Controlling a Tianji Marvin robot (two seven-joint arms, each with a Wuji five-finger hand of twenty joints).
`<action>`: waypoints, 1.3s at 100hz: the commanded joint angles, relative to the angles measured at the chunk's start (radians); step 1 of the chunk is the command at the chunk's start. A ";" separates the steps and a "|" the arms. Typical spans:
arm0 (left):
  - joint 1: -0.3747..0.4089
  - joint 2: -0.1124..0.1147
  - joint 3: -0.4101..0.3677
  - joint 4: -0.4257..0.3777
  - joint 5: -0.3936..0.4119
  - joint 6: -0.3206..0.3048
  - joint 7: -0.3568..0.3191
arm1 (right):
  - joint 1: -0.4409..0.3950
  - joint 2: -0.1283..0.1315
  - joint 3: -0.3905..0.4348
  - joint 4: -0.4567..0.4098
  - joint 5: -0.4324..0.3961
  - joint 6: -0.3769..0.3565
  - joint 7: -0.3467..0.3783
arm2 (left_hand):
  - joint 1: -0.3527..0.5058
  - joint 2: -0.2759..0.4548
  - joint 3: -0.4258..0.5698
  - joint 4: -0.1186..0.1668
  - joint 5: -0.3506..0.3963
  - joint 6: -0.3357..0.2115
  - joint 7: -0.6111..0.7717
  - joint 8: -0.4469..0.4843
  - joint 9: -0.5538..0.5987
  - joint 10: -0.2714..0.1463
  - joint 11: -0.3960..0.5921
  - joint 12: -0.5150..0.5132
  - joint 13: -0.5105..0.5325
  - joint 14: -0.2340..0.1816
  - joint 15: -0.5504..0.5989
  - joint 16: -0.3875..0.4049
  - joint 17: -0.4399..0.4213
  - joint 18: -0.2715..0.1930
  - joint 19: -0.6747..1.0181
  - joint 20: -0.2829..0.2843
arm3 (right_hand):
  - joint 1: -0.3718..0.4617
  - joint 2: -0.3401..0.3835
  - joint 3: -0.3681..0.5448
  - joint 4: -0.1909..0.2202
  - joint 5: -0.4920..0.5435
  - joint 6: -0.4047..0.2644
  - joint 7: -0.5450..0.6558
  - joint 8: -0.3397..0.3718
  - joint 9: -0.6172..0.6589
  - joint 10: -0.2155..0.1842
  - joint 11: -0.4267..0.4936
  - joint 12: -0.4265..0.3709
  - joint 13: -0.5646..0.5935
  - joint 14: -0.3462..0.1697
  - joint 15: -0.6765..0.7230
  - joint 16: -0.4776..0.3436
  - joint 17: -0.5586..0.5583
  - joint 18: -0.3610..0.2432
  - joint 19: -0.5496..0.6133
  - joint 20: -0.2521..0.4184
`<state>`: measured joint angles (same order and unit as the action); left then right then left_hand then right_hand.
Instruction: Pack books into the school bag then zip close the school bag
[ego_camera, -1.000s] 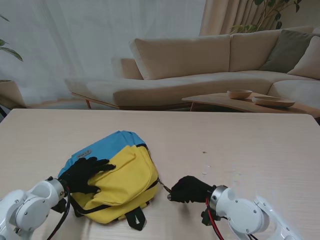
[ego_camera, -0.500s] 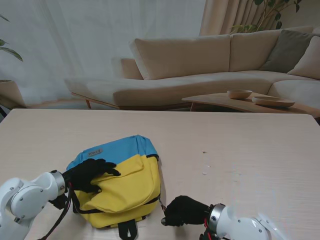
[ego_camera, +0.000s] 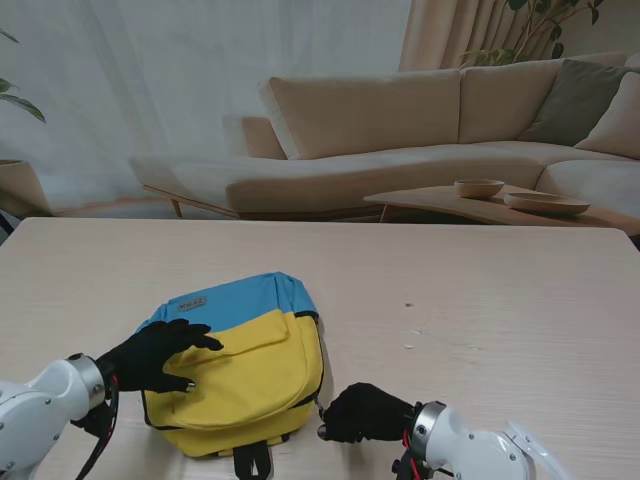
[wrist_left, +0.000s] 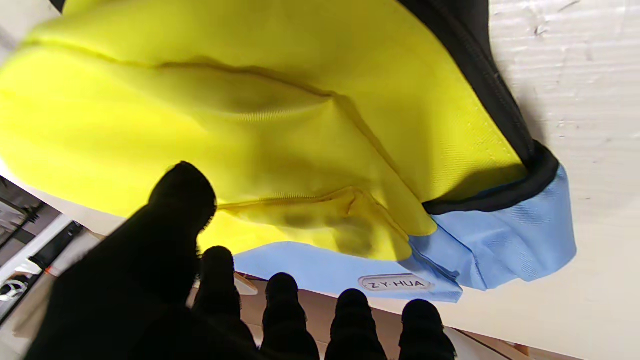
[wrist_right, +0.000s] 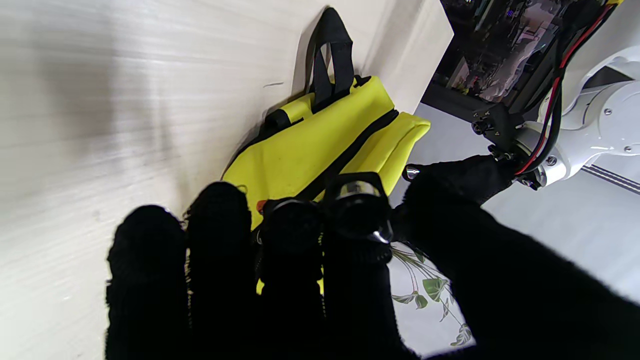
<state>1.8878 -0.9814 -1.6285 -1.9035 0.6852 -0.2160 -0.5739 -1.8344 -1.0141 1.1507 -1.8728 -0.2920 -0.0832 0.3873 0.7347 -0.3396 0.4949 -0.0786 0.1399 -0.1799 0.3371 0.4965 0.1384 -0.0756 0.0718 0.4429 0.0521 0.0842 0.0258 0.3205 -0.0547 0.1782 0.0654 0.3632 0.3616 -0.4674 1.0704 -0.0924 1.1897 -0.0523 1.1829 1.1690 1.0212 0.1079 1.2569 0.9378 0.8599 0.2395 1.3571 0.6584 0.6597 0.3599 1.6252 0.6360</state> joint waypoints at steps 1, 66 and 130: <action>-0.004 -0.017 0.030 -0.014 0.006 0.023 0.016 | -0.002 -0.012 -0.006 -0.002 -0.001 0.006 0.005 | -0.039 0.029 -0.057 0.033 0.002 0.023 -0.034 -0.030 -0.004 0.012 0.006 0.004 -0.021 0.010 0.011 0.021 -0.013 0.022 -0.027 -0.027 | -0.034 0.004 -0.025 0.022 0.052 -0.009 0.034 0.014 0.010 0.010 0.025 -0.006 0.028 0.010 0.030 -0.003 0.003 0.011 0.064 0.013; -0.138 -0.015 0.306 0.026 0.102 0.269 0.002 | 0.057 -0.030 0.044 0.053 -0.020 0.079 -0.032 | -0.048 -0.004 -0.113 0.052 -0.005 0.095 -0.370 -0.379 -0.026 -0.005 -0.085 -0.275 -0.031 -0.012 -0.042 -0.191 -0.004 0.015 -0.072 -0.199 | -0.044 0.000 -0.021 0.027 0.068 -0.005 0.070 0.028 0.031 0.004 0.059 0.005 0.050 0.000 0.057 0.006 0.020 0.009 0.074 0.015; -0.071 -0.003 0.306 0.049 0.205 0.245 -0.057 | 0.371 -0.079 -0.072 0.237 -0.069 0.292 -0.162 | 0.057 -0.049 0.061 0.053 -0.002 0.035 -0.375 -0.442 -0.026 -0.040 -0.092 -0.320 -0.033 -0.029 -0.051 -0.257 -0.001 -0.003 -0.075 -0.224 | -0.086 -0.035 -0.011 0.046 0.159 -0.029 0.252 0.065 0.177 0.004 0.103 0.086 0.179 -0.003 0.144 0.000 0.144 0.039 0.155 0.003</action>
<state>1.7777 -0.9899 -1.3308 -1.8942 0.8845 0.0297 -0.5805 -1.4931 -1.0703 1.0841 -1.6456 -0.3669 0.1959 0.2254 0.6738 -0.3046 0.4389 -0.0660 0.1215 -0.0899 -0.0688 0.0487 0.0578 -0.0957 -0.1153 0.0967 -0.0136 0.0588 -0.0966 0.0670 -0.0716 0.1697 -0.0303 0.1398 0.2995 -0.4835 1.0684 -0.0777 1.2817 -0.0890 1.3492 1.2299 1.1697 0.1113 1.3426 1.0032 1.0084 0.2300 1.4675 0.6584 0.7958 0.3834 1.6916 0.6360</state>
